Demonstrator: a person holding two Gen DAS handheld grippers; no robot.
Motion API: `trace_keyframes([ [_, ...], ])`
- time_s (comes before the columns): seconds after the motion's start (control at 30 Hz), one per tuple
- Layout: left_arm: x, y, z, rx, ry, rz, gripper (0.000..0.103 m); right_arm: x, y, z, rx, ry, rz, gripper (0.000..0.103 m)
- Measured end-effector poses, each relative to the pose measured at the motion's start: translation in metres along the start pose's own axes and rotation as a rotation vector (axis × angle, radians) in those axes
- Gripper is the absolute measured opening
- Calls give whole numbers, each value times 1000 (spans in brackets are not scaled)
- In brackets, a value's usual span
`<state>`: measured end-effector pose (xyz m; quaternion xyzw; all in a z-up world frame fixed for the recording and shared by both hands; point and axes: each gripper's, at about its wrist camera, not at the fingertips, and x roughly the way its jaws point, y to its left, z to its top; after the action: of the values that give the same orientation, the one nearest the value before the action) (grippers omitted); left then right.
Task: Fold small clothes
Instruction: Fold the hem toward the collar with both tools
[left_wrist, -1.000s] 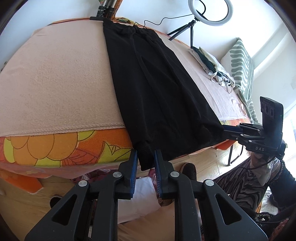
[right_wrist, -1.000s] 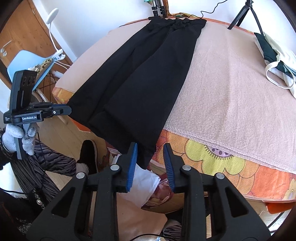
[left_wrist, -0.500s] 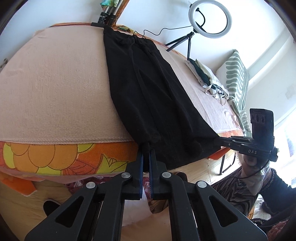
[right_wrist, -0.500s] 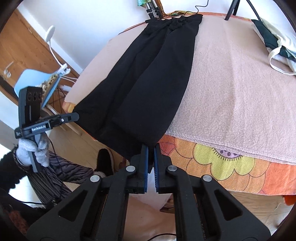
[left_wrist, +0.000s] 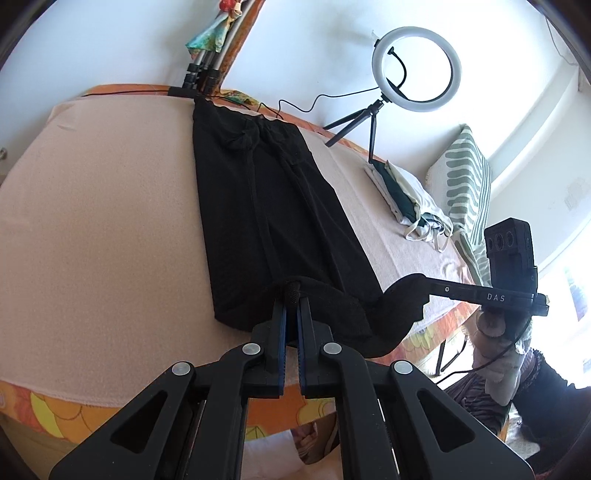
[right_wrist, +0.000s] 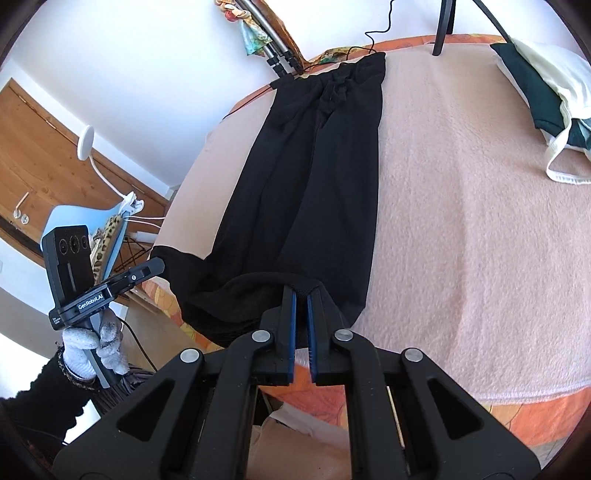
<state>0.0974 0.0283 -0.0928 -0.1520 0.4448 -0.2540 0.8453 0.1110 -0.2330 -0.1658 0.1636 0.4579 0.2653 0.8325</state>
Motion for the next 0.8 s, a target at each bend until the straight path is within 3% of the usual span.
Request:
trace_keyframes([
  [0.3, 37, 23, 39, -11, 17, 36, 3, 43, -15, 57, 19, 4, -57, 6],
  [0.63, 58, 45, 45, -61, 46, 54, 4, 66, -36, 70, 68, 37, -65, 6],
  [0.7, 55, 42, 47, -47, 53, 75, 8, 62, -35, 71, 56, 26, -74, 7],
  [0.8, 40, 38, 48, -12, 9, 118, 14, 47, -26, 71, -16, -17, -113, 25],
])
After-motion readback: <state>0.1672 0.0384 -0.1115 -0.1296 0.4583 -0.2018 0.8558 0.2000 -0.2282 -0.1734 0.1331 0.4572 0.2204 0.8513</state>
